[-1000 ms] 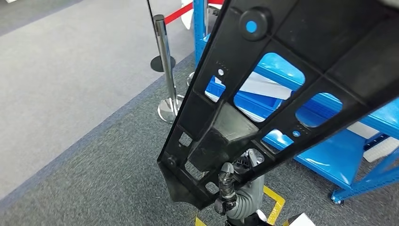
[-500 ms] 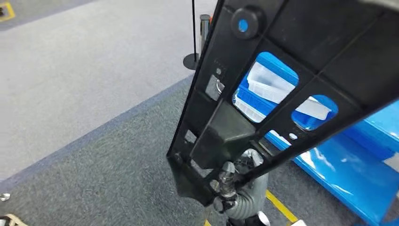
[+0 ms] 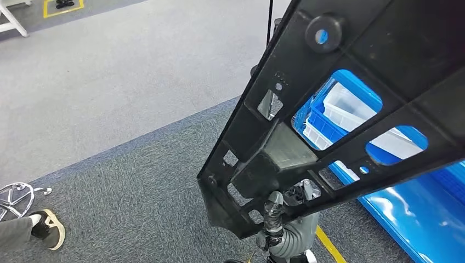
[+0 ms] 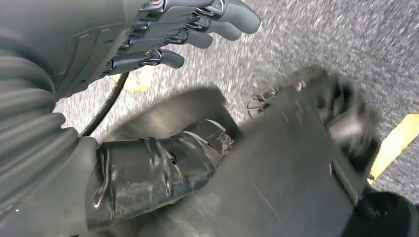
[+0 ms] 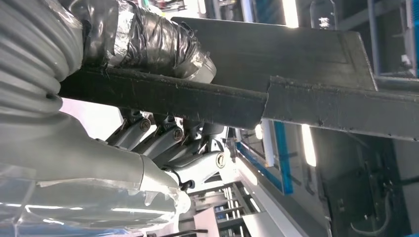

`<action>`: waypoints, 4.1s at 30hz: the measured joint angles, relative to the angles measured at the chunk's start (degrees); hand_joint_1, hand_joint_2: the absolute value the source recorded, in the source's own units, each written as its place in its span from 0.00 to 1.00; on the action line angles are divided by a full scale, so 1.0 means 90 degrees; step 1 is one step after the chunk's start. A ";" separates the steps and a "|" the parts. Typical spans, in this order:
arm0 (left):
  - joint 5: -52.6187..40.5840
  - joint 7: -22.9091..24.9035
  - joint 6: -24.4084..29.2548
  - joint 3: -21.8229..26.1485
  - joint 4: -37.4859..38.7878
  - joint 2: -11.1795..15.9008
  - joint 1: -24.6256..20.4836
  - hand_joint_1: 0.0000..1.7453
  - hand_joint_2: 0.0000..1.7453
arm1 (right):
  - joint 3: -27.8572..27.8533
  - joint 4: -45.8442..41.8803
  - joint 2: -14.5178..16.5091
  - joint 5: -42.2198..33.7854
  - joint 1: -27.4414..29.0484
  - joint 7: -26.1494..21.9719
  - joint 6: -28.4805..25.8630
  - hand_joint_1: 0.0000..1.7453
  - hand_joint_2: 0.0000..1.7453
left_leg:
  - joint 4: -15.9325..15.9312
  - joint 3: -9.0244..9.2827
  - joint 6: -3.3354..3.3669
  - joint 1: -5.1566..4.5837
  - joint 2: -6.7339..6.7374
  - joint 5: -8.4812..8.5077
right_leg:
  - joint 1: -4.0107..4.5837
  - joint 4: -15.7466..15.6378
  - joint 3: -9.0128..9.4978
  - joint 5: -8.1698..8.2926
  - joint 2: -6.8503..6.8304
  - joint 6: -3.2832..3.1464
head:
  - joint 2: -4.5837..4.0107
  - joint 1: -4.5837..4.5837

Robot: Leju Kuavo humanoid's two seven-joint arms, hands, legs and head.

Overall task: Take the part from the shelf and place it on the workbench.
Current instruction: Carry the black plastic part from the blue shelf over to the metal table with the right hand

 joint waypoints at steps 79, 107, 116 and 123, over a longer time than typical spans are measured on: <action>-0.0368 0.0067 -0.0216 -0.0182 -0.0007 0.0078 -0.0061 0.00 1.00 | -0.0100 -0.0265 -0.0184 0.0029 0.0250 -0.0047 -0.0030 1.00 1.00 | -0.0617 0.0488 0.0336 -0.0022 0.0404 0.0140 | 0.0059 0.1273 -0.0607 -0.0710 -0.0205 0.0310 | 0.0000 0.0060; -0.0368 0.0067 -0.0214 -0.0194 -0.0012 0.0083 -0.0056 0.00 1.00 | -0.0100 -0.0283 -0.0190 0.0029 0.0252 -0.0047 -0.0029 1.00 1.00 | -0.0601 0.0507 0.0282 -0.0014 0.0404 0.0106 | 0.0073 0.0169 -0.0118 -0.0170 -0.0176 0.0262 | 0.0000 0.0042; -0.0368 0.0067 -0.0217 -0.0194 -0.0013 0.0077 -0.0054 0.00 1.00 | -0.0100 -0.0279 -0.0194 0.0028 0.0256 -0.0047 -0.0030 1.00 1.00 | -0.0533 0.0582 0.0323 -0.0082 0.0340 -0.0001 | 0.0109 0.0273 -0.0293 0.0064 -0.0129 0.0164 | 0.0000 0.0074; -0.0368 0.0067 -0.0217 -0.0194 -0.0013 0.0078 -0.0061 0.00 1.00 | -0.0100 -0.0282 -0.0190 0.0028 0.0256 -0.0047 -0.0029 1.00 1.00 | -0.0058 0.0364 0.0091 -0.0057 0.0360 -0.0334 | 0.0075 -0.0127 -0.0103 0.0143 -0.0147 -0.0002 | 0.0000 0.0049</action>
